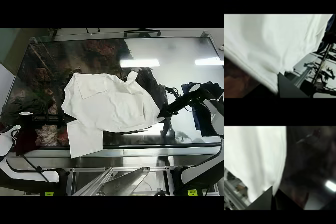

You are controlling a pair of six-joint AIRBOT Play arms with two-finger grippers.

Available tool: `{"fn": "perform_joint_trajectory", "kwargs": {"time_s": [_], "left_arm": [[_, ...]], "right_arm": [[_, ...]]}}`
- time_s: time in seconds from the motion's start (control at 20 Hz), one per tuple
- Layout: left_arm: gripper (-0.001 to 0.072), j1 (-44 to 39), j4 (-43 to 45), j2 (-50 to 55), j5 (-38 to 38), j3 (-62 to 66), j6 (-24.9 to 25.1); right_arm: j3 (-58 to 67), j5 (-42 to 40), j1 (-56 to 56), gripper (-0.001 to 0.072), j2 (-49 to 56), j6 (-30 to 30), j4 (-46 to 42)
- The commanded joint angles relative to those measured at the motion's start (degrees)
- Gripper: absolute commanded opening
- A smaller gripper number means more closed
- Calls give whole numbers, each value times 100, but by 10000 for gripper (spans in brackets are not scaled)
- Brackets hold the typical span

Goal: Fold the shirts.

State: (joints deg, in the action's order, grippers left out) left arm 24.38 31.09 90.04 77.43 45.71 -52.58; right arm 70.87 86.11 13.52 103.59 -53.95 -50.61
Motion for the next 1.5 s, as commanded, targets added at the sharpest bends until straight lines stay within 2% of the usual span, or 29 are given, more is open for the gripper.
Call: {"fn": "perform_joint_trajectory", "kwargs": {"time_s": [0.0,0.15,0.25,0.3,0.35,0.4,0.45,0.55,0.65,0.8,0.9,0.95,1.05,1.2,1.3,1.45], "left_arm": [[19,-7,-592,-560,278,59,-33],[17,-7,-1486,-1436,1185,656,-39],[18,39,-2579,-2162,1622,1414,-39],[20,105,-3294,-2496,1661,1812,-4],[22,199,-4103,-2791,1672,2234,236],[23,328,-4903,-3047,1685,2721,483],[23,501,-5471,-3233,1648,3180,501],[23,951,-6308,-3571,1502,4011,433],[25,1670,-6697,-3871,1405,4607,133],[27,2905,-6640,-4105,1480,5082,-501],[26,3193,-6393,-4201,1429,5003,-525],[27,3145,-5897,-4275,1366,4817,-540],[27,2667,-4277,-4411,1137,4299,-562],[26,1375,-2277,-4280,481,3392,-535],[27,638,-1460,-3845,264,2983,-476],[27,-214,-693,-2721,-267,2625,-175]], "right_arm": [[63,186,11,20,-396,90,1237],[518,286,175,19,-1353,9,1934],[994,225,444,20,-2260,-2,2771],[1246,52,638,20,-2787,2,3333],[1469,-212,831,20,-3283,26,3781],[1694,-575,1045,20,-3807,85,4072],[1906,-957,1255,20,-4299,87,4170],[2238,-1657,1624,20,-5121,87,4168],[2437,-2177,1950,20,-5737,90,4162],[2479,-2435,2293,20,-6308,299,4048],[2474,-2249,2275,19,-6352,289,3770],[2446,-2039,2275,19,-6269,142,3727],[2249,-1705,2229,19,-6002,-343,3731],[1624,-1617,1635,19,-5434,-319,3416],[1191,-1655,1047,19,-4999,-297,2697],[627,-2236,219,18,-4120,-286,1687]]}}
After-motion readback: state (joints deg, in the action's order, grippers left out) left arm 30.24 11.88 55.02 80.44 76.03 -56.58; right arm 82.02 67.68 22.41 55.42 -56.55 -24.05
